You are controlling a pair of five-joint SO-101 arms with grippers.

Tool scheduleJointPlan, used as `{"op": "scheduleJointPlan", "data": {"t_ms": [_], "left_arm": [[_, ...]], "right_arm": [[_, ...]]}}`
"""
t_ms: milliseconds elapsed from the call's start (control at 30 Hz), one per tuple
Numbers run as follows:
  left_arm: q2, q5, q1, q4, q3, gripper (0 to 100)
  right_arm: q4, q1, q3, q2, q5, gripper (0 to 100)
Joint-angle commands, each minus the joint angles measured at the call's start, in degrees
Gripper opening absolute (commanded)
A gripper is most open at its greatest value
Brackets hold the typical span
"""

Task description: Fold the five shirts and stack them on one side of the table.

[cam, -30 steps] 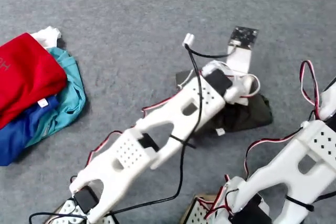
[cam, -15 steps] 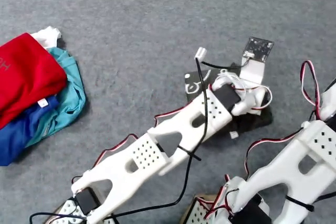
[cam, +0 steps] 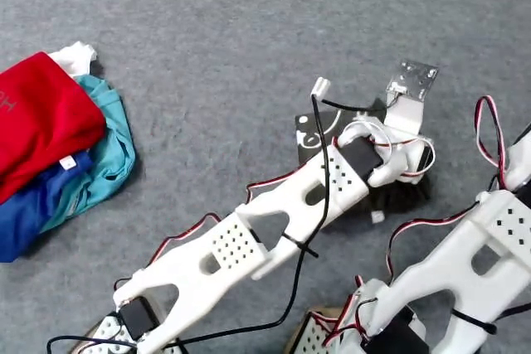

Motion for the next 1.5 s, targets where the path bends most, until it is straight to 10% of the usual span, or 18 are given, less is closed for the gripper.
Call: {"op": "scheduleJointPlan", "data": {"t_ms": [0, 633, 1033, 1467], "left_arm": [[-1.63, 3.08, -0.53, 2.73, -3.16, 20], [-9.89, 3.16, -22.59, 34.64, -9.14, 2], [6.81, 3.52, -16.26, 25.05, -9.67, 2], [8.75, 3.08, -20.31, 22.51, -10.73, 2]], "right_arm": [[-1.32, 0.04, -3.38, -1.01, 0.79, 0.3], [18.37, -27.74, -6.37, 25.19, 28.13, 0.4], [38.86, -25.98, -49.63, 70.37, 27.16, 0.2], [51.08, -25.36, -70.20, 84.09, 27.25, 0.2]]}}
